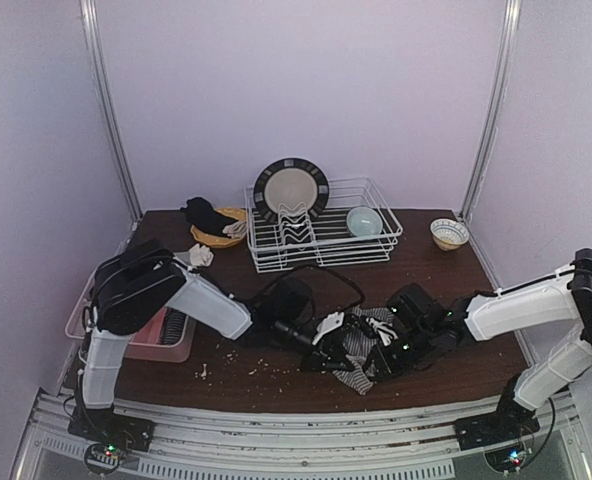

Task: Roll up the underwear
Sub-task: Roll the underwear at the center of the board.

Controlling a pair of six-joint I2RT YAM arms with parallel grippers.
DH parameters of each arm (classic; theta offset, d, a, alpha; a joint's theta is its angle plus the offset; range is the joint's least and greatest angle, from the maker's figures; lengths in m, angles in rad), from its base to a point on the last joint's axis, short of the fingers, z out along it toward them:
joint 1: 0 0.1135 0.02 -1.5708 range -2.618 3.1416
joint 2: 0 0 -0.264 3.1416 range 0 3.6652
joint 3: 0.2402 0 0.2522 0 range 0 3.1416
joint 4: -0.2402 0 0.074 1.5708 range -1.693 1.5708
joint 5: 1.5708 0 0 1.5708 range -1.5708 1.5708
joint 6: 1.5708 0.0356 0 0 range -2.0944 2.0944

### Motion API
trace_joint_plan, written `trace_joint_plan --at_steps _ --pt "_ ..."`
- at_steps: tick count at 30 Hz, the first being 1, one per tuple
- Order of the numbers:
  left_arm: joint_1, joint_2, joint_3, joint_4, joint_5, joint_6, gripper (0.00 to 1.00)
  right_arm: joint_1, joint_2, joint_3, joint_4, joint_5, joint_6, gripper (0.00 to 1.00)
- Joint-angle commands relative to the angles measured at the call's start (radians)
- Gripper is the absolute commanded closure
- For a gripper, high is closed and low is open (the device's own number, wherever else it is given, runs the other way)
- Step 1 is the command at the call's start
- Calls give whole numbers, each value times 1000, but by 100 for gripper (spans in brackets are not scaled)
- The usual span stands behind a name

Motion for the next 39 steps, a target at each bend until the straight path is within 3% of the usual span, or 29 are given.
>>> trace_joint_plan --at_steps 1,4,7,13,22,25,30,39 --pt "-1 15 27 -13 7 -38 100 22 -75 16 -55 74 -3 73" --pt "-1 8 4 16 -12 -115 100 39 -183 16 -128 177 12 54" --pt "1 2 -18 44 -41 -188 100 64 -305 -1 -192 302 35 48" --pt "2 6 -13 31 -71 -316 100 147 -439 -29 -220 493 34 48" --pt "17 44 145 -211 -71 -475 100 271 -328 20 -175 655 -3 48" --pt "31 82 230 -364 -79 -538 100 279 -303 28 -158 677 -15 52" --pt "62 89 198 -305 -72 -668 100 275 -264 33 -136 749 -26 57" --pt "82 58 88 -134 -97 -842 100 192 -230 -10 60 656 36 47"
